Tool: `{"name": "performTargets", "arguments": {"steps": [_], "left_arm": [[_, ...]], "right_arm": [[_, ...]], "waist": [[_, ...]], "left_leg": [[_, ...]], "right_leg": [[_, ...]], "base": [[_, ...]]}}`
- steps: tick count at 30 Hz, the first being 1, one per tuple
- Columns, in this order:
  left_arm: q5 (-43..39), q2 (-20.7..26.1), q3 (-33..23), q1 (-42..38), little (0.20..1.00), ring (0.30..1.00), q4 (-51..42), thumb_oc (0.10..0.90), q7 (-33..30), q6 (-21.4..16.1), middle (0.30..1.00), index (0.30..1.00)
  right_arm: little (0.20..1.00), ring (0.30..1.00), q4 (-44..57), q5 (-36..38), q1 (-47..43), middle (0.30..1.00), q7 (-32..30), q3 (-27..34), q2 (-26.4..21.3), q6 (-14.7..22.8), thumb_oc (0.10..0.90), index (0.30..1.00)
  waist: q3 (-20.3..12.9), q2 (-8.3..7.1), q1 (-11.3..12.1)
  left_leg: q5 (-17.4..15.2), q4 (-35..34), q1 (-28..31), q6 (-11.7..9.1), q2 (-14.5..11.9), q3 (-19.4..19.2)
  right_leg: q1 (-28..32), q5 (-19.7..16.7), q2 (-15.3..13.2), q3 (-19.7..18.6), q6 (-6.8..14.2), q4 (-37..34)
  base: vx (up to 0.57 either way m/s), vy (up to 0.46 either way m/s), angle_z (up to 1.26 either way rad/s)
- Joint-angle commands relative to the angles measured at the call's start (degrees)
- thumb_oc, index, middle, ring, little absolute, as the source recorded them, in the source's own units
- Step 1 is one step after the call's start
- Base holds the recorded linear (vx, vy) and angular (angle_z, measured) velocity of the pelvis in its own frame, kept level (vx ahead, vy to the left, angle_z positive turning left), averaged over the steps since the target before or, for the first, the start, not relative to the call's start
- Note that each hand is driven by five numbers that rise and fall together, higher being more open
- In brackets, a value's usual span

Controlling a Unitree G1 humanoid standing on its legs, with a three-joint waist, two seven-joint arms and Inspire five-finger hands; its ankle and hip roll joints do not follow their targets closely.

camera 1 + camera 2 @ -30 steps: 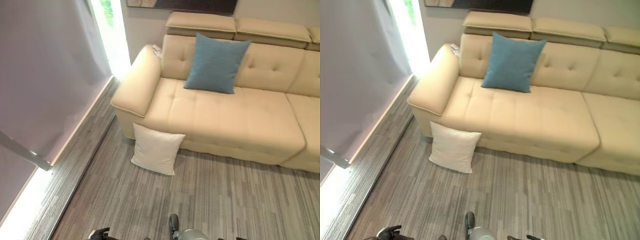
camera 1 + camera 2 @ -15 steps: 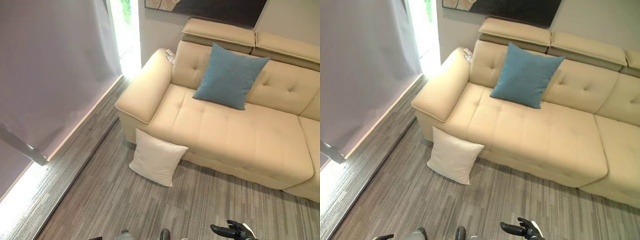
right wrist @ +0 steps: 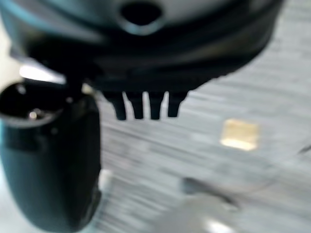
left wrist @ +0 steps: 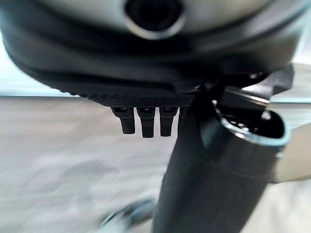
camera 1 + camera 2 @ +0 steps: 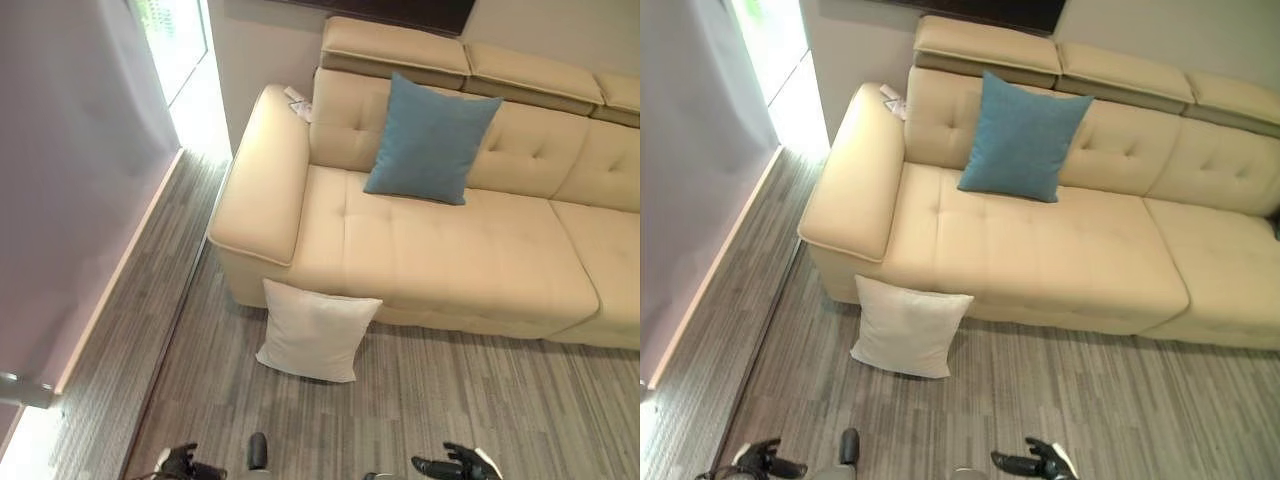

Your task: Pick up all the scattered cushions and arrange them neatly on the sofa.

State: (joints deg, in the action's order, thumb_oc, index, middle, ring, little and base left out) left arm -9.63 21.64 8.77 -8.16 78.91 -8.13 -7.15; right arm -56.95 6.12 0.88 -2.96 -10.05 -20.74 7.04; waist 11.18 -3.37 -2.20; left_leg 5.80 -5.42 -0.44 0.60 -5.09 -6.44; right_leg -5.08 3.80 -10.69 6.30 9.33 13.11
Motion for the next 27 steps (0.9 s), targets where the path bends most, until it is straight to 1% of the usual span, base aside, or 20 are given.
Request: {"name": "performTargets", "arguments": {"steps": [1,2,3,4,5,6,7,9,10,11,12,13,15,16,18,20,21,22,24,27], "left_arm": [[-2.9,0.6,-3.0,-1.5,0.900,0.900,1.2,0.800,0.6,-1.3,0.900,0.900],[-3.2,0.4,-3.5,-1.3,0.900,0.900,1.3,0.800,0.8,-1.2,0.900,0.900],[-2.8,-0.2,-3.7,-1.4,0.900,0.900,1.4,0.800,0.8,-1.2,0.900,0.900],[-2.8,-0.3,-3.7,-1.4,0.900,0.900,1.4,0.800,0.8,-1.2,0.900,0.900],[-2.1,-0.9,-3.7,-1.4,0.900,0.900,1.3,0.800,1.2,-1.1,0.900,0.900],[-2.1,-0.9,-3.7,-1.3,0.900,0.900,1.3,0.800,1.2,-1.1,0.900,0.900],[-0.7,-1.7,-3.1,-1.0,0.900,0.900,1.3,0.800,2.0,-1.2,0.900,0.900],[-0.9,-3.3,-2.9,-0.3,0.900,0.900,1.0,0.800,2.1,-1.3,0.900,0.900],[-0.9,-3.3,-2.9,-0.3,0.900,0.900,1.0,0.800,2.1,-1.3,0.900,0.900],[-3.2,-4.5,-2.7,-0.6,0.900,0.900,-1.6,0.800,1.2,-1.9,0.900,0.900],[-3.9,-4.8,-2.4,-1.0,0.900,0.900,-2.6,0.800,0.7,-2.2,0.900,0.900],[-4.2,-4.7,-1.8,-1.5,0.900,0.900,-3.1,0.800,0.2,-2.5,0.900,0.900],[-5.2,-4.5,-1.8,-1.9,0.900,0.900,-3.4,0.800,-0.2,-2.7,0.900,0.900],[-6.8,-4.0,-2.3,-2.1,0.900,0.900,-3.7,0.800,-0.8,-3.0,0.900,0.900],[-7.3,-3.9,-2.5,-2.0,0.900,0.900,-3.9,0.800,-1.0,-3.2,0.900,0.900],[-8.4,-3.0,-2.7,-2.2,0.900,0.900,-4.0,0.800,-1.7,-3.8,0.900,0.900],[-8.7,-2.6,-3.1,-2.7,0.900,0.900,-3.5,0.800,-1.6,-3.8,0.900,0.900],[-9.4,-2.1,-3.7,-3.3,0.900,0.900,-2.4,0.800,-2.0,-4.1,0.900,0.900],[-10.9,-0.6,-3.8,-6.8,0.900,0.900,-3.4,0.800,-2.5,-5.2,0.900,0.900],[-12.6,0.6,-3.8,-9.5,0.900,0.900,-3.7,0.800,-2.9,-5.9,0.900,0.900]], "right_arm": [[0.900,0.900,2.1,3.5,-2.7,0.900,-2.7,2.2,-6.6,2.3,0.800,0.900],[0.900,0.900,2.6,3.6,-2.6,0.900,-2.6,2.1,-6.4,2.4,0.800,0.900],[0.900,0.900,2.9,3.3,-2.5,0.900,-2.6,2.0,-5.8,2.5,0.800,0.900],[0.900,0.900,2.9,3.3,-2.5,0.900,-2.7,2.0,-5.9,2.5,0.800,0.900],[0.900,0.900,3.8,2.7,-2.1,0.900,-2.6,1.8,-5.4,2.5,0.800,0.900],[0.900,0.900,3.8,2.7,-2.1,0.900,-2.6,1.8,-5.4,2.4,0.800,0.900],[0.900,0.900,4.2,2.3,0.0,0.900,-2.3,1.9,-5.4,2.6,0.800,0.900],[0.900,0.900,4.0,1.9,0.3,0.900,-2.5,2.2,-6.9,2.9,0.800,0.900],[0.900,0.900,4.0,1.9,0.3,0.900,-2.5,2.2,-6.8,2.9,0.800,0.900],[0.900,0.900,5.9,1.9,-0.1,0.900,-2.9,2.5,-8.1,3.5,0.800,0.900],[0.900,0.900,7.0,2.4,-0.5,0.900,-3.0,2.6,-8.5,3.7,0.800,0.900],[0.900,0.900,7.0,2.6,-1.0,0.900,-3.2,2.5,-8.9,3.7,0.800,0.900],[0.900,0.900,7.9,2.9,-1.3,0.900,-3.5,2.3,-9.3,3.8,0.800,0.900],[0.900,0.900,8.6,4.3,-1.8,0.900,-3.6,2.4,-9.7,4.3,0.800,0.900],[0.900,0.900,9.6,5.0,-2.1,0.900,-3.7,2.6,-10.0,4.6,0.800,0.900],[0.900,0.900,11.7,6.4,-2.9,0.900,-3.5,2.4,-10.6,5.3,0.800,0.900],[0.900,0.900,11.6,6.7,-3.9,0.900,-3.2,2.3,-11.1,5.7,0.800,0.900],[0.900,0.900,11.5,7.8,-4.3,0.900,-3.4,3.2,-10.8,6.2,0.800,0.900],[0.900,0.900,13.1,10.5,-8.3,0.900,-3.8,3.8,-11.8,7.3,0.800,0.900],[0.900,0.900,12.0,12.2,-12.1,0.900,-4.3,3.6,-11.7,7.8,0.800,0.900]], "waist": [[0.2,-0.73,-1.5],[0.2,-0.64,-2.1],[0.3,-0.36,-3.0],[0.4,-0.14,-3.1],[0.5,0.20,-4.0],[0.5,0.30,-4.1],[-0.7,-0.24,-4.8],[-0.9,0.47,-5.1],[-1.1,0.29,-5.2],[0.9,0.03,-4.5],[1.8,-0.90,-3.9],[2.5,-1.20,-3.4],[2.9,-1.38,-3.1],[3.1,-1.02,-2.4],[3.0,-1.11,-2.2],[3.7,-0.08,-0.7],[3.6,0.52,-0.4],[3.8,1.09,-1.2],[6.1,1.03,-1.8],[6.7,1.08,-1.8]], "left_leg": [[-9.7,5.8,2.0,-3.2,0.9,1.1],[-10.3,5.1,3.5,-3.0,1.4,0.8],[-11.1,4.0,6.2,-2.8,2.4,0.0],[-11.2,3.8,6.5,-2.9,2.2,0.1],[-12.0,3.4,8.0,-2.9,2.6,-0.3],[-12.0,3.4,8.1,-2.9,2.5,-0.2],[-15.1,4.7,9.3,-2.4,3.9,0.4],[-16.5,11.9,9.2,-4.4,3.5,0.7],[-16.3,11.9,8.9,-4.3,3.7,0.9],[-11.2,28.6,2.9,-8.1,1.4,1.2],[-8.3,34.6,-0.5,-8.8,1.2,2.2],[-7.9,39.4,-3.5,-8.9,0.8,3.0],[-8.3,39.9,-5.9,-8.4,0.1,3.2],[-10.7,32.7,-6.6,-7.2,-2.5,2.0],[-11.1,28.1,-5.8,-6.8,-2.8,2.1],[-7.7,15.3,-6.2,-7.4,-4.6,5.8],[-7.2,10.6,-4.8,-6.9,-4.1,7.8],[-6.3,7.3,-3.9,-7.4,-4.6,8.1],[-5.9,8.7,-7.7,-7.1,-2.9,7.7],[-6.0,9.0,-11.7,-6.5,-2.0,6.7]], "right_leg": [[-1.2,-4.8,2.8,1.5,-0.6,-8.2],[-2.7,-5.8,3.8,2.9,-0.6,-9.7],[-6.1,-7.6,4.5,7.4,-0.2,-11.9],[-5.8,-7.6,4.7,7.6,-0.2,-12.1],[-7.4,-7.6,4.6,10.4,0.1,-12.8],[-7.3,-7.5,4.7,10.6,0.1,-12.8],[-4.9,-6.6,5.7,7.6,-1.6,-14.3],[-3.4,-6.1,6.7,6.6,-3.4,-12.4],[-3.7,-6.2,6.5,6.6,-3.3,-12.4],[-1.4,-5.6,6.4,6.0,-5.2,-10.7],[-0.7,-4.9,6.2,5.5,-6.2,-10.4],[-0.4,-4.2,6.7,4.9,-7.1,-9.9],[0.1,-3.3,6.9,4.6,-7.4,-9.6],[1.2,-2.0,7.5,3.9,-6.9,-9.8],[1.1,-1.8,7.3,3.4,-6.5,-9.9],[1.6,-0.9,8.0,1.9,-5.8,-9.5],[1.4,-0.5,8.5,0.9,-5.6,-9.2],[1.0,-0.3,8.9,0.5,-5.2,-8.7],[-5.5,-2.2,8.0,-1.9,-4.5,-7.3],[-10.9,-3.5,6.7,-3.2,-3.7,-6.4]], "base": [[0.26,0.099,-0.33],[0.30,0.054,-0.21],[0.30,0.054,-0.23],[0.39,0.012,-0.17],[0.19,-0.019,-0.07],[0.43,-0.061,0.19],[0.36,-0.044,0.24],[0.34,-0.039,0.29],[0.19,-0.092,0.24],[0.10,-0.120,0.04],[0.14,-0.158,-0.13],[0.09,-0.102,-0.29],[0.14,-0.014,-0.39],[0.22,0.095,-0.26],[0.17,0.115,-0.22],[0.14,0.181,-0.37],[0.12,0.196,-0.56],[-0.08,0.244,-0.64],[-0.28,0.265,-0.47],[-0.17,0.157,-0.31]]}}
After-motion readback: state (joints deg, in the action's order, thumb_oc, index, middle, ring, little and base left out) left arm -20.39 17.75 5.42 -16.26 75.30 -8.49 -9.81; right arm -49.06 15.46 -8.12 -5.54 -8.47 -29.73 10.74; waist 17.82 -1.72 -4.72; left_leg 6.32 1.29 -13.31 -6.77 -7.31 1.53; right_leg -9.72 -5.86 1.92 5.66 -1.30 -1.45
